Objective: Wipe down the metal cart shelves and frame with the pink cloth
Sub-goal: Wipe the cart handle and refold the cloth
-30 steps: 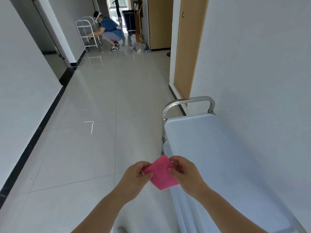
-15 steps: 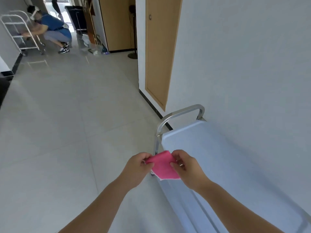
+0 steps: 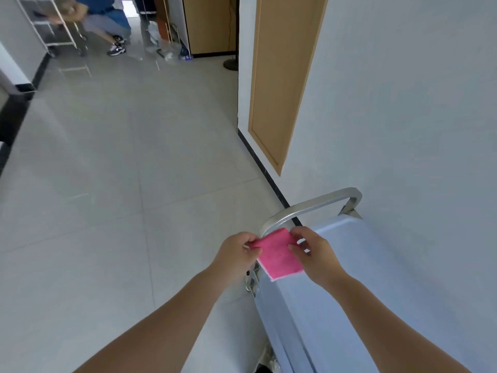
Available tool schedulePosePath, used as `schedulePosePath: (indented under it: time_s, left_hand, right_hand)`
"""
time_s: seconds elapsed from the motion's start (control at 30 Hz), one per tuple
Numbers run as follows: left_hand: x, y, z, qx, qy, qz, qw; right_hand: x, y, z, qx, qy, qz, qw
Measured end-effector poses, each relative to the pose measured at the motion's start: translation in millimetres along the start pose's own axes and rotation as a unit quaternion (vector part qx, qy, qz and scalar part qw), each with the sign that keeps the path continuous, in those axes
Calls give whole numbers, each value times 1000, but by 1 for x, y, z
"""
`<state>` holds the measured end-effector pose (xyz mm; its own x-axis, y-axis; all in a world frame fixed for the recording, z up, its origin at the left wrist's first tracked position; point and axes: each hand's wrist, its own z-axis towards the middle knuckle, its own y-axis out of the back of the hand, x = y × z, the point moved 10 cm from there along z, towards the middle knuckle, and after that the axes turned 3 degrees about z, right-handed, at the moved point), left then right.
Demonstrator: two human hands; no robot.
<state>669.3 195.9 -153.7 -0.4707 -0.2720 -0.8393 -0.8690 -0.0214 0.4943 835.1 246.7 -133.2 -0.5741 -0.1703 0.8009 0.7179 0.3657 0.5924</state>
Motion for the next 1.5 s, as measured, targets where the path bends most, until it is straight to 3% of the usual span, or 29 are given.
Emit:
schedulePosePath:
  time_s: [0.23,0.53,0.6,0.7,0.77,0.83,0.97,1.1,1.33,1.5]
  left_hand:
    - [-17,-8,110,-12,21,-2,1000]
    - [5,-46,192,105,6,10,994]
    - [17,-51,197,122,19,-2,992]
    - [34,-56,199,141,42,-27,989]
    - [41,-58,200,144,52,-50,987]
    - [49,-57,199,135,58,-70,987]
    - [72,-50,189,113,36,-30,993]
    - [85,-74,168,203,-34,127,970]
    - [78,-83,171,145,-15,118,982]
    - [83,-83,172,153,-7,117,981]
  right_hand:
    - [-41,28,105,0,-45,12,999]
    - [-83,36,146,-83,-125,-76,986]
    - [-81,28,147,-92,-88,-143,982]
    - [-54,10,147,-99,76,-254,959]
    - [-37,-17,143,-39,195,-302,932]
    - [-35,-41,138,19,255,-349,902]
    - [-40,-49,138,-7,276,-369,887]
    - [-43,-56,141,-21,254,-401,880]
    - [-43,-93,136,-15,244,-450,859]
    - [-37,-67,141,-66,268,-414,867]
